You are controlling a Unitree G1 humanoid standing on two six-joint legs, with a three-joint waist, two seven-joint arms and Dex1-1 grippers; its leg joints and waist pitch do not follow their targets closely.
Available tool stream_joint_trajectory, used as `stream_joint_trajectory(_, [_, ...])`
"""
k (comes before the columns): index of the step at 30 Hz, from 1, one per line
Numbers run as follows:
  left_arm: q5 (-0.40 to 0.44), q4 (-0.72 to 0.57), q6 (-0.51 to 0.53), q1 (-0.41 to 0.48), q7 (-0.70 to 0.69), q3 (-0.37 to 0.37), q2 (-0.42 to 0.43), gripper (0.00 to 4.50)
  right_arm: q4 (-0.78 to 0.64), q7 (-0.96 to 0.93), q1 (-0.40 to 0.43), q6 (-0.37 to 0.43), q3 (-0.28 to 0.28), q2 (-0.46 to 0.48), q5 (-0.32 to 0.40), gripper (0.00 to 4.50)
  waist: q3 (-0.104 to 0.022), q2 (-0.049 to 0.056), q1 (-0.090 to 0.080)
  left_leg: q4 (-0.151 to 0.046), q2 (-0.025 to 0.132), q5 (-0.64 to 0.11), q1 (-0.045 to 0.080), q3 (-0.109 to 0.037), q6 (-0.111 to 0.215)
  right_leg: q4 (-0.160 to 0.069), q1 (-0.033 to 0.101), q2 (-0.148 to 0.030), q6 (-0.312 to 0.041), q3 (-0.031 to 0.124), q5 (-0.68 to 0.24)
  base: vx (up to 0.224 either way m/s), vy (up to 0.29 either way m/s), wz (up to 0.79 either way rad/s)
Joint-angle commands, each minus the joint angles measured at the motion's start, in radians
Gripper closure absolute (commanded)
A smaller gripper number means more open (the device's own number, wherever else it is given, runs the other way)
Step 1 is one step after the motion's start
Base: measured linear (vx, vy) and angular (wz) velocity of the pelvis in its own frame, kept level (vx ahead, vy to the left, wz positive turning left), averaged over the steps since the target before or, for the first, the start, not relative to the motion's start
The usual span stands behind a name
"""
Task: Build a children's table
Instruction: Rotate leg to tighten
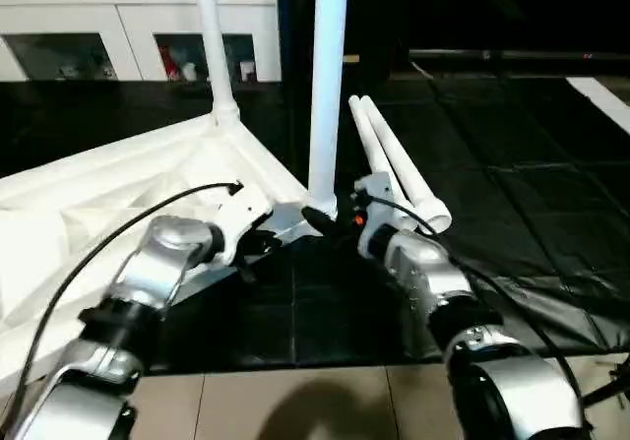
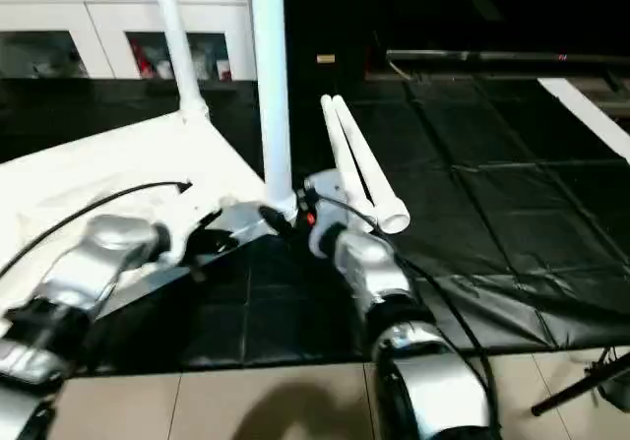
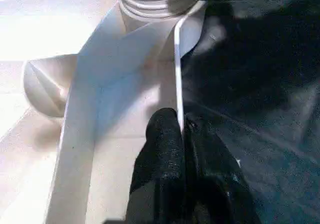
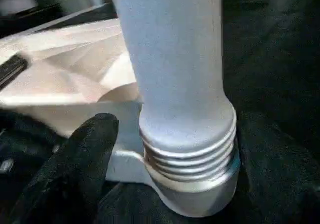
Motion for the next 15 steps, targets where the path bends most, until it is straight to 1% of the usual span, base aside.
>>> stream_joint_trajectory(1, [-0.023,-0.037,-0.066,0.018,-0.088,-0.048,0.017,4.5,-0.019,0.121,0.013,0.007,0.045,-0.014,-0.011,0.09,-0.072,0.012,0.007,-0.051,-0.005,-0.071,-0.013,0.012,0.079,-0.058,0.072,-0.075,-0.238,0.056,0.043,0.0,0.0,0.0])
stream_joint_trajectory(2, [-0.024,-0.038,-0.069,0.021,-0.098,-0.05,0.022,4.5,-0.024,0.135,0.013,0.007,0.045,-0.021,-0.009,0.09,-0.071,0.013,0.011,-0.051,-0.004,-0.072,-0.011,0.014,0.081,-0.057,0.069,-0.074,-0.244,0.056,0.048,0.0,0.0,0.0])
stream_joint_trajectory(3, [-0.026,-0.037,-0.086,0.028,-0.131,-0.06,0.044,4.5,-0.038,0.186,0.013,0.01,0.051,-0.049,-0.008,0.09,-0.071,0.015,0.011,-0.05,-0.004,-0.074,-0.012,0.014,0.082,-0.057,0.068,-0.073,-0.248,0.055,0.049,0.0,0.0,0.0])
stream_joint_trajectory(4, [-0.026,-0.036,-0.09,0.03,-0.14,-0.064,0.05,4.5,-0.042,0.201,0.012,0.011,0.053,-0.057,-0.008,0.09,-0.072,0.014,0.014,-0.049,-0.003,-0.079,-0.01,0.015,0.081,-0.057,0.068,-0.074,-0.251,0.055,0.048,0.0,0.0,0.0])
stream_joint_trajectory(5, [-0.024,-0.034,-0.107,0.034,-0.166,-0.074,0.069,4.5,-0.056,0.246,0.012,0.005,0.061,-0.079,-0.008,0.09,-0.07,0.014,0.017,-0.05,-0.002,-0.088,-0.011,0.016,0.083,-0.058,0.066,-0.075,-0.252,0.055,0.034,0.0,0.0,0.0])
stream_joint_trajectory(6, [-0.02,-0.031,-0.145,0.042,-0.215,-0.088,0.101,4.5,-0.083,0.34,0.011,0.0,0.076,-0.116,-0.002,0.09,-0.07,0.015,0.019,-0.051,0.0,-0.094,-0.01,0.015,0.08,-0.059,0.066,-0.075,-0.25,0.055,0.022,0.0,0.0,0.0])
stream_joint_trajectory(7, [-0.02,-0.031,-0.145,0.042,-0.215,-0.088,0.101,4.5,-0.083,0.34,0.011,0.0,0.076,-0.116,-0.002,0.09,-0.068,0.014,0.021,-0.051,-0.001,-0.107,-0.01,0.015,0.083,-0.062,0.066,-0.074,-0.246,0.053,0.004,0.0,0.0,0.0])
stream_joint_trajectory(8, [-0.022,-0.027,-0.165,0.044,-0.251,-0.095,0.12,4.5,-0.102,0.414,0.01,0.0,0.09,-0.14,0.004,0.09,-0.067,0.014,0.027,-0.051,0.001,-0.118,-0.008,0.016,0.079,-0.062,0.065,-0.075,-0.237,0.054,-0.021,0.0,0.0,0.0])
stream_joint_trajectory(10, [-0.02,-0.029,-0.182,0.046,-0.281,-0.102,0.134,4.5,-0.115,0.482,0.007,0.009,0.102,-0.157,0.013,0.09,-0.067,0.012,0.03,-0.052,0.002,-0.121,-0.008,0.016,0.073,-0.062,0.065,-0.076,-0.232,0.056,-0.032,0.0,0.0,0.0])
stream_joint_trajectory(12, [-0.02,-0.036,-0.211,0.05,-0.337,-0.12,0.159,4.5,-0.134,0.581,-0.004,0.035,0.116,-0.175,0.031,0.09,-0.067,0.01,0.03,-0.052,0.001,-0.125,-0.011,0.015,0.072,-0.062,0.067,-0.076,-0.233,0.055,-0.041,0.0,0.0,0.0])
stream_joint_trajectory(13, [-0.02,-0.036,-0.213,0.05,-0.341,-0.121,0.16,4.5,-0.135,0.587,-0.005,0.038,0.117,-0.176,0.032,0.09,-0.068,0.008,0.029,-0.052,0.0,-0.119,-0.012,0.014,0.075,-0.061,0.068,-0.076,-0.231,0.056,-0.037,0.0,0.0,0.0])
stream_joint_trajectory(14, [-0.02,-0.039,-0.226,0.051,-0.367,-0.13,0.173,4.5,-0.137,0.623,-0.014,0.053,0.122,-0.179,0.036,0.09,-0.068,0.008,0.03,-0.051,0.001,-0.11,-0.011,0.014,0.076,-0.061,0.067,-0.076,-0.232,0.055,-0.033,0.0,0.0,0.0])
stream_joint_trajectory(15, [-0.02,-0.04,-0.23,0.052,-0.375,-0.133,0.176,4.5,-0.136,0.632,-0.017,0.056,0.124,-0.18,0.036,0.09,-0.068,0.009,0.031,-0.051,0.001,-0.109,-0.011,0.014,0.076,-0.061,0.066,-0.077,-0.233,0.055,-0.033,0.0,0.0,0.0])
